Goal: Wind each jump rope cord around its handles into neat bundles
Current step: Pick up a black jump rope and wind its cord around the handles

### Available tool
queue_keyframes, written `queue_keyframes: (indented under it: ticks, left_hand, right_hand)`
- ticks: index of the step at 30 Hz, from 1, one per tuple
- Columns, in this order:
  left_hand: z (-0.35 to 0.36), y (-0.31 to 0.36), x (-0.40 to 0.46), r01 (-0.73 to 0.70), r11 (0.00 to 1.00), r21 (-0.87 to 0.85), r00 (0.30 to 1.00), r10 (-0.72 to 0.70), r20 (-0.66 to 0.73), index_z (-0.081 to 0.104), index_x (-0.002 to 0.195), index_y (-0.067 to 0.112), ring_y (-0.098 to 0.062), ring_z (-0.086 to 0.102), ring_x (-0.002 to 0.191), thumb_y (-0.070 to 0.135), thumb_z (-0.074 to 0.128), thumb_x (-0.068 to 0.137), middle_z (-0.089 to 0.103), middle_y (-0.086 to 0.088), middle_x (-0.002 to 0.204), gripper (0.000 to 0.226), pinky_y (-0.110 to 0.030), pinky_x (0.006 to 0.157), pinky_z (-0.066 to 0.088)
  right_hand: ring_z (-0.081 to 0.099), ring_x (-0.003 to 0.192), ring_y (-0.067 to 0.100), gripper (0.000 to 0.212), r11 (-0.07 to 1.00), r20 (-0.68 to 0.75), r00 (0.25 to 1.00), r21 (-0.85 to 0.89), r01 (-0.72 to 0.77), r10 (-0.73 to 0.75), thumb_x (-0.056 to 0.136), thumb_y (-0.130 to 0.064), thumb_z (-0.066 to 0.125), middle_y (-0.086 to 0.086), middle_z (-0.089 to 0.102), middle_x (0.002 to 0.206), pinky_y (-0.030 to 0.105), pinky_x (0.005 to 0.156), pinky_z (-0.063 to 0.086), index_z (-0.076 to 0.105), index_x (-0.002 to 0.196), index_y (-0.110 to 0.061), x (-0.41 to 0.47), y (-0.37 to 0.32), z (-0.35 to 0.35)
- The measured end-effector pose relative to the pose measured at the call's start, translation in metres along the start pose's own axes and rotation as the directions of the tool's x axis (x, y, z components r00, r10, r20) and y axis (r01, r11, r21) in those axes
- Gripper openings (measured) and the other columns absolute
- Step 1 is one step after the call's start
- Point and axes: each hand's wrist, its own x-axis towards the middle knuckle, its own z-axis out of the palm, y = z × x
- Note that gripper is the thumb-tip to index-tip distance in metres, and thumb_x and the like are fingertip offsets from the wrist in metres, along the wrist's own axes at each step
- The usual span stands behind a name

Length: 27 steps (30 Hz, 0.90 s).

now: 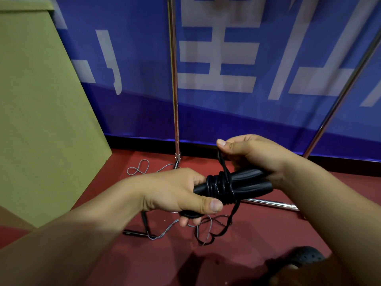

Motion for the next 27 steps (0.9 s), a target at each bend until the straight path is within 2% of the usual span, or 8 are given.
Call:
queue_keyframes:
  ticks: [3, 6, 10, 12, 14, 18, 24, 27]
  left_hand:
    - [0.000, -0.002, 0.001, -0.025, 1.000, -0.009, 1.000, 0.025, 0.018, 0.061, 0.097, -0.003, -0.021, 0.057, 0.056, 0.029, 0.072, 0.090, 0.063, -0.009, 0.070, 0.034, -0.020, 0.053, 0.050]
    - [0.001, -0.004, 0.002, -0.078, 0.996, -0.038, 0.996, 0.079, 0.038, 0.059, 0.098, -0.005, -0.025, 0.059, 0.067, 0.030, 0.073, 0.086, 0.060, -0.011, 0.076, 0.039, -0.021, 0.055, 0.051]
    - [0.000, 0.004, -0.001, -0.156, 0.981, -0.115, 0.987, 0.160, 0.025, 0.061, 0.096, 0.006, -0.011, 0.062, 0.060, 0.026, 0.072, 0.087, 0.063, 0.001, 0.071, 0.024, -0.021, 0.059, 0.052]
    - [0.001, 0.007, -0.002, -0.199, 0.972, -0.127, 0.980, 0.196, -0.033, 0.061, 0.093, 0.010, -0.005, 0.063, 0.058, 0.025, 0.068, 0.082, 0.065, 0.006, 0.069, 0.020, -0.020, 0.060, 0.051]
    - [0.000, 0.005, 0.000, -0.233, 0.963, -0.137, 0.969, 0.219, -0.112, 0.061, 0.093, 0.010, -0.007, 0.063, 0.059, 0.023, 0.072, 0.086, 0.066, 0.006, 0.071, 0.018, -0.021, 0.061, 0.051]
    - [-0.002, -0.001, 0.005, -0.261, 0.949, -0.177, 0.941, 0.209, -0.266, 0.060, 0.096, 0.004, -0.011, 0.065, 0.063, 0.022, 0.070, 0.087, 0.070, 0.000, 0.075, 0.022, -0.018, 0.061, 0.049]
    - [-0.002, 0.001, 0.002, -0.278, 0.935, -0.219, 0.902, 0.176, -0.395, 0.063, 0.093, 0.003, -0.010, 0.067, 0.066, 0.027, 0.068, 0.076, 0.071, -0.001, 0.071, 0.030, -0.018, 0.060, 0.050]
    - [-0.004, -0.004, 0.005, -0.277, 0.920, -0.277, 0.872, 0.119, -0.476, 0.064, 0.092, 0.005, -0.013, 0.067, 0.065, 0.016, 0.067, 0.087, 0.070, -0.001, 0.072, 0.012, -0.021, 0.058, 0.053]
  right_hand:
    - [0.024, 0.040, 0.010, 0.041, 0.999, 0.063, 0.998, 0.030, -0.026, 0.024, 0.081, -0.029, 0.068, -0.003, 0.027, 0.050, 0.021, 0.039, 0.023, 0.039, 0.053, -0.019, 0.002, 0.000, -0.002]
    - [0.034, 0.035, 0.008, 0.041, 0.996, 0.076, 0.997, 0.078, -0.034, 0.028, 0.086, -0.023, 0.065, -0.004, 0.037, 0.045, 0.017, 0.037, 0.032, 0.045, 0.050, -0.017, 0.005, 0.001, -0.005]
    - [0.049, 0.045, 0.011, 0.033, 0.998, 0.065, 0.998, -0.054, 0.028, -0.024, 0.081, -0.035, 0.070, -0.001, 0.052, 0.053, 0.021, 0.047, 0.042, 0.058, 0.056, -0.018, 0.009, 0.004, -0.002]
    - [0.054, 0.060, 0.014, 0.031, 0.986, 0.012, 0.999, -0.164, 0.040, -0.039, 0.084, -0.041, 0.068, 0.001, 0.058, 0.062, 0.027, 0.061, 0.045, 0.061, 0.064, -0.018, 0.014, 0.008, 0.000]
    - [0.052, 0.071, 0.020, 0.024, 0.972, -0.017, 0.999, -0.234, 0.030, -0.035, 0.091, -0.035, 0.065, 0.006, 0.059, 0.073, 0.032, 0.071, 0.042, 0.062, 0.076, -0.017, 0.017, 0.010, 0.004]
    - [0.040, 0.060, 0.012, 0.021, 0.943, -0.105, 0.994, -0.333, 0.001, -0.038, 0.091, -0.014, 0.051, -0.004, 0.050, 0.063, 0.028, 0.054, 0.033, 0.055, 0.073, -0.022, 0.023, 0.013, 0.008]
    - [0.045, 0.055, 0.012, 0.016, 0.932, -0.071, 0.997, -0.359, -0.053, 0.029, 0.093, -0.016, 0.056, 0.000, 0.055, 0.065, 0.027, 0.050, 0.037, 0.061, 0.077, -0.016, 0.024, 0.017, 0.016]
    - [0.044, 0.052, 0.014, 0.025, 0.963, -0.087, 0.993, -0.252, -0.099, 0.079, 0.097, -0.028, 0.058, 0.001, 0.053, 0.062, 0.030, 0.056, 0.040, 0.062, 0.077, -0.015, 0.024, 0.016, 0.020]
